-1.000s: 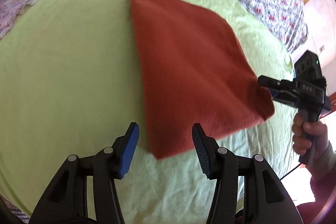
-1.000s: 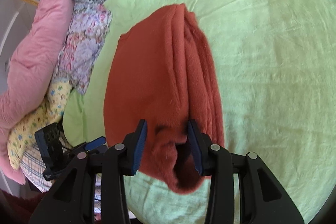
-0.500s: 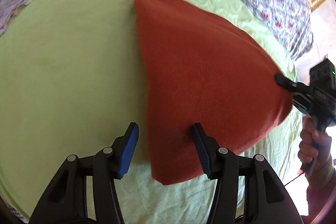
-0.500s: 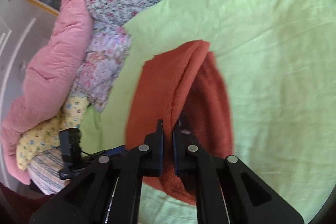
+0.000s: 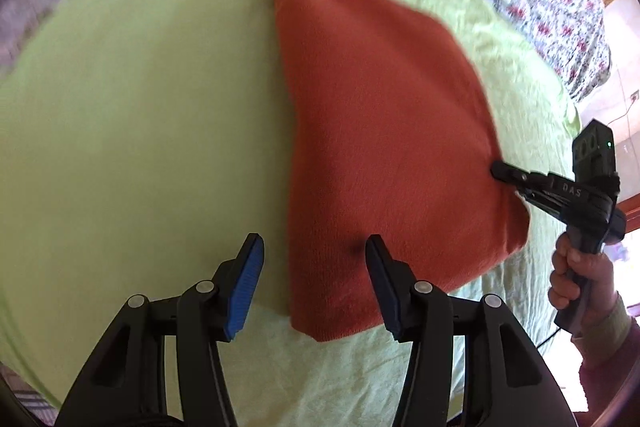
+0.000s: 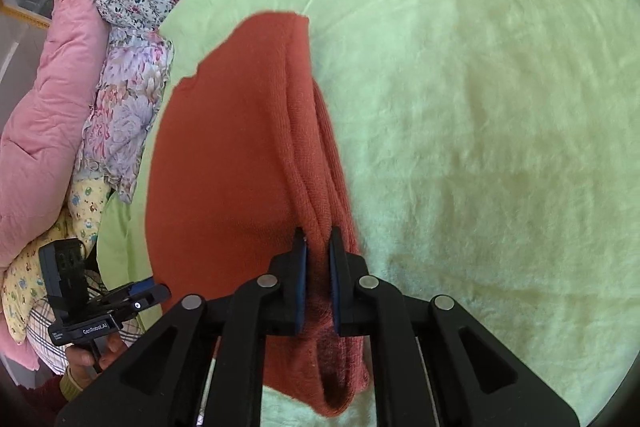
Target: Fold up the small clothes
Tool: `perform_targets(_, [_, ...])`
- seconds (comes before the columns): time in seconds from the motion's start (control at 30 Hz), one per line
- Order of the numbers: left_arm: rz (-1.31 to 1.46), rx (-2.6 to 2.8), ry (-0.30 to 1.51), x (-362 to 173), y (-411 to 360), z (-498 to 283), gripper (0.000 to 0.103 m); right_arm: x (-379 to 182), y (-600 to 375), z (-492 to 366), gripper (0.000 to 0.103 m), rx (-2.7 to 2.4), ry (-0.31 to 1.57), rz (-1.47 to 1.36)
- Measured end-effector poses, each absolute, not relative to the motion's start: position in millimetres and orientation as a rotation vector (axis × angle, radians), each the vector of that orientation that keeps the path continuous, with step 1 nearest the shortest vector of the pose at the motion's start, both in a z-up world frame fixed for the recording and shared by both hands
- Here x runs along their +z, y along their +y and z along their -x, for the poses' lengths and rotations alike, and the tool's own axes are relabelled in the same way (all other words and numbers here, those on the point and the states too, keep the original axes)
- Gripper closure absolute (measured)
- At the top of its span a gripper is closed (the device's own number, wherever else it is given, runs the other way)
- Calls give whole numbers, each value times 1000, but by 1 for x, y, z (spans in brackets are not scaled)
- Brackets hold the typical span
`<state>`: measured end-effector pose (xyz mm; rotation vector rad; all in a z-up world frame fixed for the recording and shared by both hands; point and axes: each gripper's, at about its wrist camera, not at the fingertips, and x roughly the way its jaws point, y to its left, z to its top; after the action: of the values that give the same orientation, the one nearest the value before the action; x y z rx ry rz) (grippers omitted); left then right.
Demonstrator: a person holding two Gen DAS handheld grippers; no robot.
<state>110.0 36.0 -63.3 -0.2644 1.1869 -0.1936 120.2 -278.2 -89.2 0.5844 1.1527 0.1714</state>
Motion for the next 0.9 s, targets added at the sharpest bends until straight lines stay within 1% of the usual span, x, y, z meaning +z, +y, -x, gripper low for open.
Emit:
perform_targets(0.13, [319,-256,1082,-31,41,-120,50,-52,-283,-113,89,142,1074,-538])
perform_targets(0.27, [322,-307,1039,-22,33,-150,50,-29,-255,-115,89,238,1046,-487])
perform_targets(0.47, [314,-290,1078,-47,21,-212,51,-58,-238,-125,89,264,1144,-481])
perform_targets(0.5, [290,-276,1097,-55,18,-221,52,-64,-241,-125,89,253,1160,-487])
perform_targets(0.53, [273,-261,1114,-65,16,-229,57,-73,-245,-127,89,228,1190,-480])
perform_targets(0.6, [259,-247,1145,-80,14,-242,61,-86,-253,-132,90,212,1211,-483])
perform_targets(0.63, [251,-248,1140,-84,14,-247,62,-92,-259,-135,93,208,1216,-499])
perform_targets(0.73, [224,-237,1141,-81,12,-250,64,-98,-265,-144,93,203,1213,-521])
perform_targets(0.8, [240,-239,1135,-73,14,-243,63,-90,-263,-142,93,203,1211,-500])
perform_targets(0.83, [252,-251,1128,-66,16,-235,63,-85,-261,-137,91,207,1204,-491])
perform_targets(0.9, [268,-279,1105,-54,19,-214,63,-73,-258,-129,90,226,1183,-479])
